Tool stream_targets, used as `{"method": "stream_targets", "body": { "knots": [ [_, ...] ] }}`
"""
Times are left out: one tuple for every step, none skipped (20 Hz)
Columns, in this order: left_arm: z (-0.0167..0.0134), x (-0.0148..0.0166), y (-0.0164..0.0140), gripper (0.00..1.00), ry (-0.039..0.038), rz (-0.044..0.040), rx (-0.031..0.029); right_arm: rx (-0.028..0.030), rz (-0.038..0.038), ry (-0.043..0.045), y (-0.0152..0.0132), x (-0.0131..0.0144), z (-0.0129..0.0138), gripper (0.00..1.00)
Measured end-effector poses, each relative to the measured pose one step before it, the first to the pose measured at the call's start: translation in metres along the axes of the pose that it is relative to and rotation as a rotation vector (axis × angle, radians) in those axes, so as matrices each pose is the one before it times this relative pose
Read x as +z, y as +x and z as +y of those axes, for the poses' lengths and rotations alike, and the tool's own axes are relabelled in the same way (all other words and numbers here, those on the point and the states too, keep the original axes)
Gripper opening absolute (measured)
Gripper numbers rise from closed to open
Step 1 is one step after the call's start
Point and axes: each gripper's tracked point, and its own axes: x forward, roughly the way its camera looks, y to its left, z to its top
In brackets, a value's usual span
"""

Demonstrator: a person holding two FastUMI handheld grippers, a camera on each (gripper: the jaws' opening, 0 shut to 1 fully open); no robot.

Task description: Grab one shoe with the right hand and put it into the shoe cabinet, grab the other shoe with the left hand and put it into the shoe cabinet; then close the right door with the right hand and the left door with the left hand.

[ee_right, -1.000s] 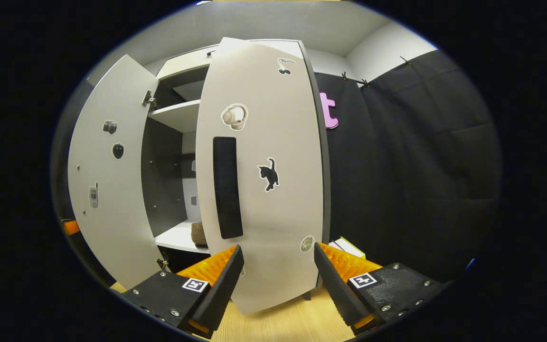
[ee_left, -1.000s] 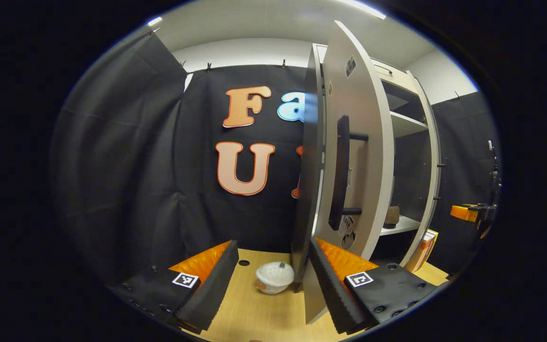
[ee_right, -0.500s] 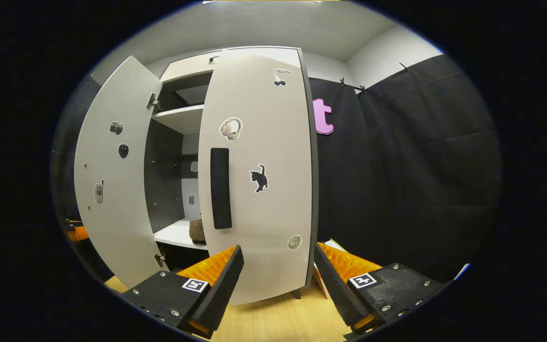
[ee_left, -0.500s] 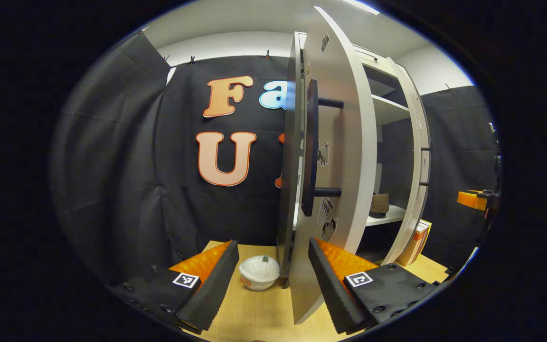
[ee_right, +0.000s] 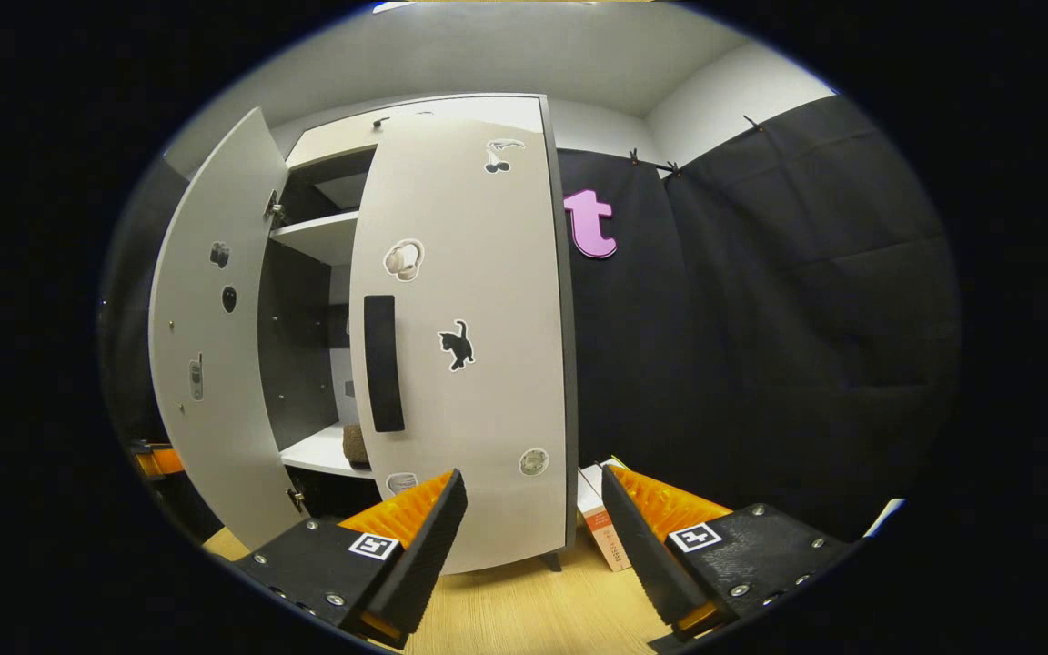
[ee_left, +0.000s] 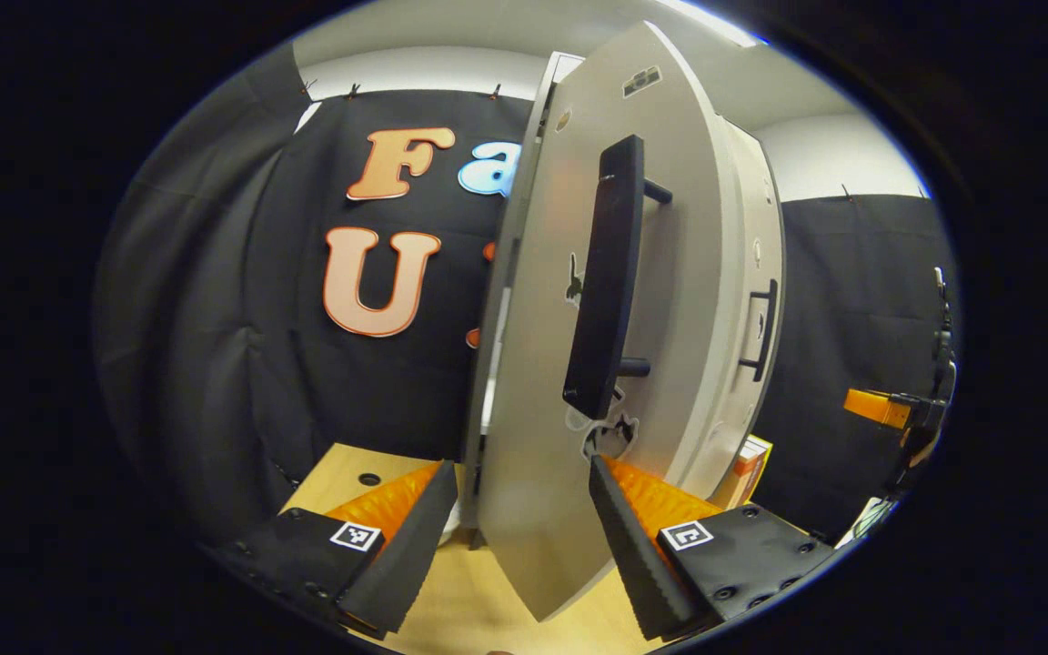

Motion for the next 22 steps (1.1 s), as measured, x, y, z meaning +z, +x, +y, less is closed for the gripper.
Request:
{"method": "stream_targets", "body": {
  "knots": [
    [-0.00634, 0.00089, 0.00615, 0.93, 0.01514, 0.00021, -0.00217, -0.00203, -0.00507, -0.00418, -0.00192, 0.00182, -0.00389, 0.92],
    [-0.00589, -0.00034, 0.00785, 0.93, 0.02020, 0.00001, 0.00134, -0.00122, -0.00416, -0.00213, -0.00128, 0.00175, -0.00298, 0.92],
    [-0.00587, -0.00023, 0.00562, 0.93, 0.01291, -0.00048, -0.00427, -0.00267, -0.00439, -0.00083, -0.00019, 0.00189, -0.00395, 0.92],
    [-0.00692, -0.00083, 0.00714, 0.93, 0.00002, 0.00173, -0.01402, -0.00365, -0.00155, 0.00078, 0.00058, 0.00133, -0.00377, 0.92],
    [-0.00777, -0.00183, 0.00652, 0.93, -0.00993, 0.00581, -0.01644, -0.00404, -0.00176, 0.00140, -0.00010, 0.00150, -0.00481, 0.92],
    [-0.00575, -0.00066, 0.00980, 0.99, -0.01436, 0.00213, -0.01515, -0.00503, -0.00163, 0.00123, -0.00049, 0.00134, -0.00473, 0.92],
    [-0.00580, 0.00069, 0.00894, 0.96, -0.00958, 0.00611, -0.01743, -0.00614, -0.00319, -0.00019, 0.00049, 0.00117, -0.00562, 0.92],
    [-0.00618, 0.00106, 0.01360, 0.96, -0.00305, -0.00151, -0.00960, -0.00655, -0.00303, -0.00059, 0.00146, 0.00201, -0.00563, 0.92],
    [-0.00317, 0.00077, 0.01177, 0.96, 0.00594, 0.00014, -0.00020, -0.00521, -0.00011, -0.00139, 0.00240, -0.00004, -0.00473, 0.92],
    [-0.00254, -0.00208, 0.01343, 0.99, 0.01369, 0.00436, 0.00776, -0.00525, 0.00170, -0.00138, 0.00136, -0.00051, -0.00499, 0.92],
    [0.00078, -0.00141, 0.01416, 0.94, 0.01737, 0.00763, 0.01425, -0.00582, 0.00203, -0.00088, 0.00127, -0.00001, -0.00571, 0.92],
    [0.00153, -0.00366, 0.01443, 0.97, 0.01221, 0.01359, 0.01084, -0.00433, 0.00231, -0.00074, 0.00133, -0.00010, -0.00408, 0.92],
    [-0.00055, -0.00416, 0.00933, 0.97, 0.00296, 0.01551, 0.00732, -0.00446, 0.00109, 0.00003, 0.00155, -0.00047, -0.00365, 0.92],
    [-0.00076, -0.00199, 0.00935, 0.97, -0.00057, 0.00860, 0.00042, -0.00318, -0.00002, -0.00146, 0.00180, -0.00030, -0.00311, 0.92],
    [-0.00307, 0.00079, 0.00416, 0.97, 0.00143, -0.00707, 0.00047, -0.00348, -0.00005, -0.00170, 0.00095, -0.00097, -0.00302, 0.92],
    [-0.00345, -0.00038, 0.00138, 0.97, 0.00856, 0.00117, 0.00389, 0.00029, 0.00196, -0.00001, 0.00181, -0.00084, -0.00203, 0.92],
    [-0.00340, 0.00017, 0.00118, 0.97, 0.01026, -0.00267, 0.00531, 0.00219, 0.00413, 0.00209, 0.00210, -0.00182, -0.00010, 0.92],
    [0.00234, 0.00183, 0.00127, 0.97, 0.00720, -0.00214, 0.00674, 0.00474, 0.00761, 0.00145, 0.00372, -0.00277, 0.00057, 0.92],
    [0.00012, 0.00070, -0.00019, 0.95, 0.00253, -0.00104, 0.00848, 0.00577, 0.00623, 0.00025, 0.00332, -0.00202, 0.00164, 0.92],
    [-0.00045, -0.00079, 0.00103, 0.97, -0.00033, 0.00174, 0.00766, 0.00715, 0.00439, -0.00067, 0.00333, -0.00057, 0.00136, 0.92],
    [-0.00014, 0.00046, -0.00027, 0.97, -0.00198, 0.00325, 0.00697, 0.00927, 0.00287, -0.00183, 0.00295, -0.00041, 0.00335, 0.92],
    [0.00035, 0.00022, 0.00037, 0.97, -0.00182, 0.00472, 0.00647, 0.01058, 0.00216, -0.00214, 0.00314, 0.00032, 0.00354, 0.92]
  ]
}}
